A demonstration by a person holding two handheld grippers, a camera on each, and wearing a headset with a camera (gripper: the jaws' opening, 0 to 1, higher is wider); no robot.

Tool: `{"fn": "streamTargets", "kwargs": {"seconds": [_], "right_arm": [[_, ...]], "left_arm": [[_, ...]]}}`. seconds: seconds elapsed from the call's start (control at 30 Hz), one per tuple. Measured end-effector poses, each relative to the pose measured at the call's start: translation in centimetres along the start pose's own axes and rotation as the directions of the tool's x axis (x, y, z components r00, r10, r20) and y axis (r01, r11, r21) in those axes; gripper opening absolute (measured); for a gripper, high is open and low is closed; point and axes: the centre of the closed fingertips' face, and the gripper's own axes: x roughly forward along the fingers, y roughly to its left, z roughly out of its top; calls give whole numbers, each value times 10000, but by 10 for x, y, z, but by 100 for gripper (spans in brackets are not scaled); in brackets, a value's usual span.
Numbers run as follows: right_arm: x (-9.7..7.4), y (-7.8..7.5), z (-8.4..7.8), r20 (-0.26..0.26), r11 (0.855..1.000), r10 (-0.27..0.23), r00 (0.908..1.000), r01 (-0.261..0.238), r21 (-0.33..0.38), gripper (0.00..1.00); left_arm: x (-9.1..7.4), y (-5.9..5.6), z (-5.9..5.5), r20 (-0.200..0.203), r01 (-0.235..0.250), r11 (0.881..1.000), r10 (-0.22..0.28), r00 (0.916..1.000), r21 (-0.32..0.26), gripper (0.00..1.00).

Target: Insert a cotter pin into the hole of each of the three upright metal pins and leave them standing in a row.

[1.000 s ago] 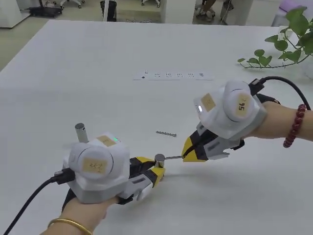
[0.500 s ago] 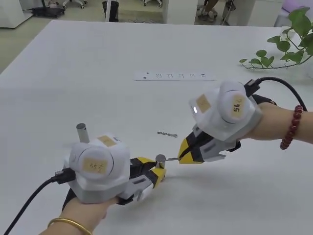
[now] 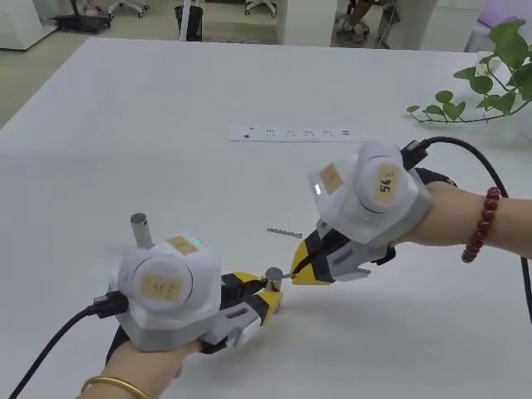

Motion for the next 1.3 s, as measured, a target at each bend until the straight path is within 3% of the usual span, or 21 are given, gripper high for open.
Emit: {"fn": "streamTargets", "kwargs": {"seconds": [0.4, 0.63, 0.83, 1.3], "right_arm": [[0, 0, 6, 383, 9972, -36, 9993, 7, 752, 8], [-7, 1, 0, 456, 9951, -86, 9989, 41, 987, 12], [-7, 0, 1, 617, 9971, -162, 9980, 116, 751, 6], [-4, -1, 8, 712, 9959, -248, 9972, 184, 882, 5]], "left_arm": [[0, 1, -1, 81, 2, 9996, 0, 10000, -282, 12], [0, 1, -2, 85, -22, 9994, 25, 10000, -349, 12], [0, 1, -2, 111, -4, 9991, 9, 9999, -424, 12], [1, 1, -2, 212, 27, 9975, -12, 9998, -704, 12]]}}
